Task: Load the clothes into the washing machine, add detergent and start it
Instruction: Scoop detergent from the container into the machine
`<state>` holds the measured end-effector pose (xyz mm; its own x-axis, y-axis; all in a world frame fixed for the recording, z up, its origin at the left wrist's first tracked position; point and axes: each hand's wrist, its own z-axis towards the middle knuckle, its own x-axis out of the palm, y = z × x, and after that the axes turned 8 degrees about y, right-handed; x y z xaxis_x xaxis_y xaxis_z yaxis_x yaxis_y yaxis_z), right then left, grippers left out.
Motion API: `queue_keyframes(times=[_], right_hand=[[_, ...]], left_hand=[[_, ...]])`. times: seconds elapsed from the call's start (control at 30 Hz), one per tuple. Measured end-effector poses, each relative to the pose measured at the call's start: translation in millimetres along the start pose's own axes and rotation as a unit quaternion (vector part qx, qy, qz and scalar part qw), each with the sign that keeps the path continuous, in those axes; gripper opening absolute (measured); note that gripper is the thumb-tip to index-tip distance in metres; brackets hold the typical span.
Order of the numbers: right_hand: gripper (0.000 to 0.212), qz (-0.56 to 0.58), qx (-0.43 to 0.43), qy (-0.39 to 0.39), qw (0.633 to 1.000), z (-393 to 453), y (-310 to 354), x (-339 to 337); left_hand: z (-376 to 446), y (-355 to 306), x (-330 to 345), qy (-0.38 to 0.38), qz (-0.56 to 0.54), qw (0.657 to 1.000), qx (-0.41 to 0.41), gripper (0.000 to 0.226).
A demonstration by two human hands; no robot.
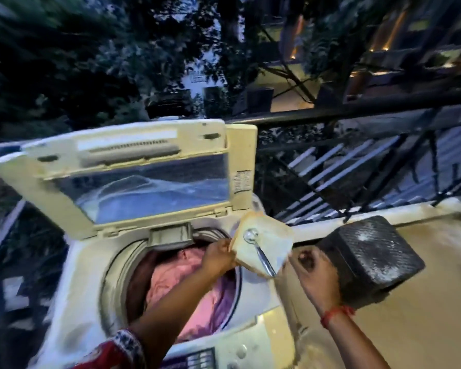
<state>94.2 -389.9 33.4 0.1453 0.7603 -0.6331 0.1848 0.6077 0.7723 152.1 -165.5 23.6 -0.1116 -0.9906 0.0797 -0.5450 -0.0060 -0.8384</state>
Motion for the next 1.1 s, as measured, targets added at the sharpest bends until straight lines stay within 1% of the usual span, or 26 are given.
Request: queue_keyframes(times=[0.07, 0.17, 0.23, 0.3, 0.33, 0.4, 0.43, 0.47, 0.53, 0.57, 0.63, 0.67, 0.73, 0.77, 0.83, 0.9, 0.93, 1.0, 1.03, 1.07, 1.1], right_hand=[[0.022, -0.035, -0.07, 0.077, 0.994, -7.5, 41.4, 21.6], [0.035, -0.089, -0.116, 0.194, 0.97, -22.6, 84.9, 67.5], [0.042, -0.149, -0.135, 0.243, 0.949, -33.4, 101.9, 98.1], [0.039, -0.195, -0.163, 0.269, 0.929, -45.5, 111.0, 128.3], [0.033, -0.212, -0.178, 0.272, 0.921, -51.1, 113.8, 140.5], [0.019, -0.234, -0.215, 0.272, 0.908, -59.4, 118.7, 157.5], [0.017, -0.243, -0.231, 0.275, 0.901, -62.0, 122.3, 163.7], [0.018, -0.245, -0.24, 0.271, 0.899, -63.5, 125.1, 167.8], [0.018, -0.223, -0.25, 0.248, 0.909, -62.0, 133.6, 169.3], [0.018, -0.232, -0.279, 0.227, 0.904, -57.5, 137.6, 170.5], [0.019, -0.257, -0.309, 0.202, 0.893, -46.5, 143.2, 172.7], [0.018, -0.253, -0.311, 0.192, 0.896, -41.2, 147.0, 173.2], [0.02, -0.241, -0.311, 0.175, 0.903, -34.0, 152.0, 173.9], [0.025, -0.248, -0.312, 0.174, 0.901, -34.3, 154.5, 175.2], [0.039, -0.269, -0.349, 0.178, 0.88, -40.1, 155.2, 180.8], [0.048, -0.26, -0.399, 0.193, 0.858, -52.1, 155.6, 185.4], [0.046, -0.255, -0.428, 0.203, 0.843, -57.2, 154.2, 187.0], [0.037, -0.243, -0.474, 0.219, 0.818, -64.3, 150.9, 187.4], [0.033, -0.229, -0.48, 0.223, 0.817, -66.7, 147.9, 187.0], [0.031, -0.209, -0.471, 0.228, 0.826, -68.5, 145.6, 186.0], [0.03, -0.192, -0.452, 0.22, 0.843, -69.2, 144.2, 184.4]], left_hand=[[-19.7, 6.5, -35.1, -0.035, -0.016, 0.999, 0.006, 0.022], [-49.7, 22.8, -78.2, -0.069, -0.023, 0.997, 0.009, 0.022], [-67.0, 33.9, -99.6, -0.088, -0.023, 0.996, 0.007, 0.025], [-82.9, 41.7, -117.6, -0.101, -0.034, 0.994, 0.011, 0.03], [-89.6, 44.7, -125.7, -0.11, -0.03, 0.993, 0.015, 0.029], [-100.2, 51.0, -139.6, -0.136, -0.014, 0.99, 0.022, 0.019], [-102.6, 57.3, -148.4, -0.149, -0.011, 0.989, 0.02, 0.02], [-105.3, 63.1, -156.5, -0.161, -0.007, 0.987, 0.018, 0.022], [-100.0, 81.4, -172.1, -0.181, -0.005, 0.983, 0.018, 0.022], [-98.6, 88.7, -178.2, -0.186, -0.018, 0.982, 0.013, 0.019], [-115.9, 78.2, -180.5, -0.208, -0.036, 0.977, 0.027, 0.01], [-128.6, 66.5, -178.0, -0.218, -0.038, 0.974, 0.039, 0.006], [-140.7, 54.2, -175.5, -0.219, -0.057, 0.973, 0.052, 0.026], [-142.4, 52.2, -176.0, -0.219, -0.066, 0.972, 0.052, 0.033], [-142.8, 52.6, -179.6, -0.218, -0.071, 0.972, 0.05, 0.036], [-142.6, 55.6, -186.4, -0.223, -0.067, 0.971, 0.051, 0.032], [-140.6, 57.6, -189.7, -0.235, -0.054, 0.969, 0.047, 0.027], [-136.7, 61.5, -195.6, -0.245, -0.044, 0.968, 0.039, 0.024], [-136.0, 59.8, -196.6, -0.25, -0.053, 0.966, 0.04, 0.024], [-135.1, 57.6, -198.0, -0.258, -0.06, 0.964, 0.039, 0.025], [-134.9, 54.8, -198.4, -0.266, -0.067, 0.961, 0.039, 0.024]])
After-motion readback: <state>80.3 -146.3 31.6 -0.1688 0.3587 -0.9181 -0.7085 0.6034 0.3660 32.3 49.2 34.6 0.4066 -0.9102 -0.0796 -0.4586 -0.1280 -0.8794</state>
